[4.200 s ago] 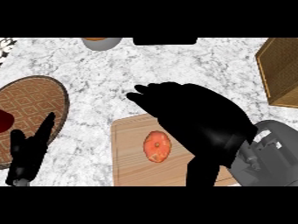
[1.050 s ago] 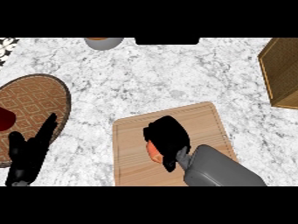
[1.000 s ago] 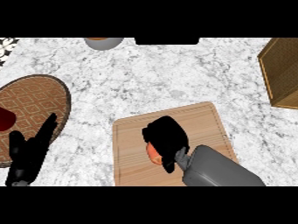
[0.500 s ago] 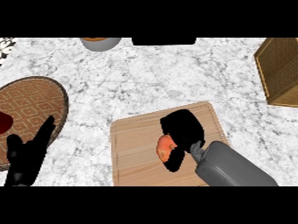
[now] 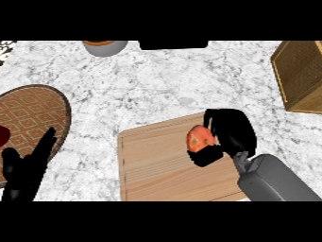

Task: Pick the squash from the cutting board and place it in the basket

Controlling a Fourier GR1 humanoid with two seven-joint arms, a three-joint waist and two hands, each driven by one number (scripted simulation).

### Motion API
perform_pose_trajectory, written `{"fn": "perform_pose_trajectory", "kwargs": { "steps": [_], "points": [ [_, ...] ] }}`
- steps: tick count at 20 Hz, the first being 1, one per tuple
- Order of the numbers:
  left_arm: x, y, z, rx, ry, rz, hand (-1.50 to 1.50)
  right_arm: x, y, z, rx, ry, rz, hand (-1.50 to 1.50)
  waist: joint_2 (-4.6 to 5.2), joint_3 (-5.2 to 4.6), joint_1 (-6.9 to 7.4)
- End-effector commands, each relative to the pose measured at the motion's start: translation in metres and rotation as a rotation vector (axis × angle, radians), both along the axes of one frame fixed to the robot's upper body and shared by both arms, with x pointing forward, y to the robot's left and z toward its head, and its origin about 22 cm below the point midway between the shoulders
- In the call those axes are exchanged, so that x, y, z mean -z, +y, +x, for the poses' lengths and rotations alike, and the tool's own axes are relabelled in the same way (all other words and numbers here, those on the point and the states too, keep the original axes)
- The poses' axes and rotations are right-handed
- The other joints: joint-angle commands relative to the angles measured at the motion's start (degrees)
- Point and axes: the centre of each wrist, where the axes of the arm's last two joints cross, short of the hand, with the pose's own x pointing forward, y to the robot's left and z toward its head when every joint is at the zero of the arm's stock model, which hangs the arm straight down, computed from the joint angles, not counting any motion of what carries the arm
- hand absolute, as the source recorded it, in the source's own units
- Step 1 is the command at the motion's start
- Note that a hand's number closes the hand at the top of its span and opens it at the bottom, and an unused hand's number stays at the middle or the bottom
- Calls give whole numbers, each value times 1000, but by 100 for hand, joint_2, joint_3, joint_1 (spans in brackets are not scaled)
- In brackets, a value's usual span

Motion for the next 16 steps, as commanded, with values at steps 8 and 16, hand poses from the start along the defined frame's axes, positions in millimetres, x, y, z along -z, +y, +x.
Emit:
{"fn": "perform_pose_trajectory", "kwargs": {
  "steps": [8, 16],
  "points": [
    [28, -3, -26, -15, 149, -50, 0, -135, -32, -22, 191, -503, 674, 150, 30, -113, -75],
    [36, -18, -9, -6, 156, -49, 0, -221, -87, -27, 360, -608, 621, 150, 87, -122, 10]
  ]
}}
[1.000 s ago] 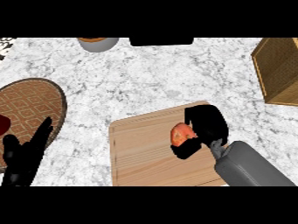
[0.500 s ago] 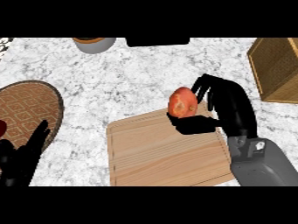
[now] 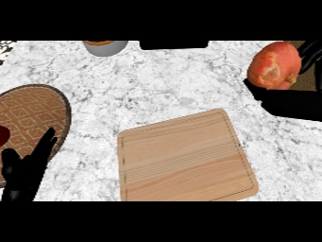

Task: Pick the squash from the cutting board and place it in the basket

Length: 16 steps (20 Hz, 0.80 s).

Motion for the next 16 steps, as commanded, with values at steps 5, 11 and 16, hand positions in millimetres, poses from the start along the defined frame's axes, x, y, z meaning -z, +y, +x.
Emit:
{"fn": "perform_pose_trajectory", "kwargs": {
  "steps": [5, 11, 16],
  "points": [
    [20, -11, -2, 22, 158, -41, 0, -91, -67, 3, 163, -56, 81, 150, 93, -98, 108],
    [23, -8, 4, 21, 148, -41, 0, -93, -105, 29, 211, -6, 50, 150, 125, -97, 184],
    [26, -25, 6, 22, 154, -36, 0, -75, -133, 49, 246, 40, -4, 150, 135, -92, 196]
  ]
}}
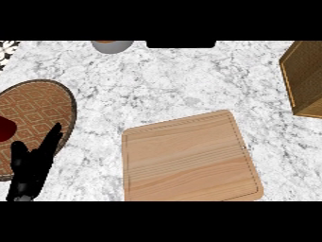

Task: Pick the squash from the cutting board and place it in the basket

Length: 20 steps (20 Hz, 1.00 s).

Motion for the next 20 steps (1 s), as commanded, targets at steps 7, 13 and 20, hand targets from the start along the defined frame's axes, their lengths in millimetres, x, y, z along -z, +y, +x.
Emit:
{"fn": "perform_pose_trajectory", "kwargs": {
  "steps": [7, 13, 20],
  "points": [
    [28, -4, -17, 10, 137, -61, 0, 34, -51, 41, 4, 37, 3, 150, 76, -92, 61],
    [24, -11, -8, 17, 123, -49, 0, 70, -74, 66, 27, 19, 205, 150, 97, -87, 85],
    [26, -6, -11, 1, 150, -41, 0, 102, -100, 71, 7, 10, 213, 150, 81, -88, 56]
  ]
}}
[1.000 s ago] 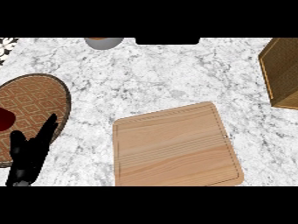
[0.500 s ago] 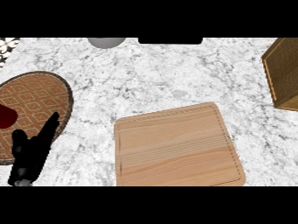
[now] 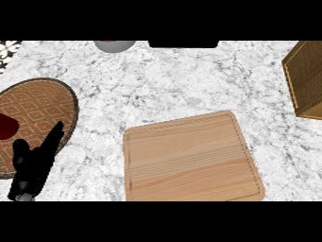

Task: Pick the squash from the cutting board and place it in the basket

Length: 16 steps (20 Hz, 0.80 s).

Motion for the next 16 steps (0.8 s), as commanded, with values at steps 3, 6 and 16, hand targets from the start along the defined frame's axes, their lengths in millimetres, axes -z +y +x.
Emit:
{"fn": "perform_pose_trajectory", "kwargs": {
  "steps": [3, 6, 16],
  "points": [
    [27, -2, -12, -17, 141, -51, 0, 44, -17, 5, 9, 1, 25, 150, 71, -92, -33],
    [24, 6, -19, -2, 129, -32, 0, 50, -51, -11, 212, 96, -129, 150, 111, -91, 36],
    [25, 1, -12, -10, 141, -21, 0, 44, -74, -13, 104, 96, -265, -150, 68, -92, -17]
  ]
}}
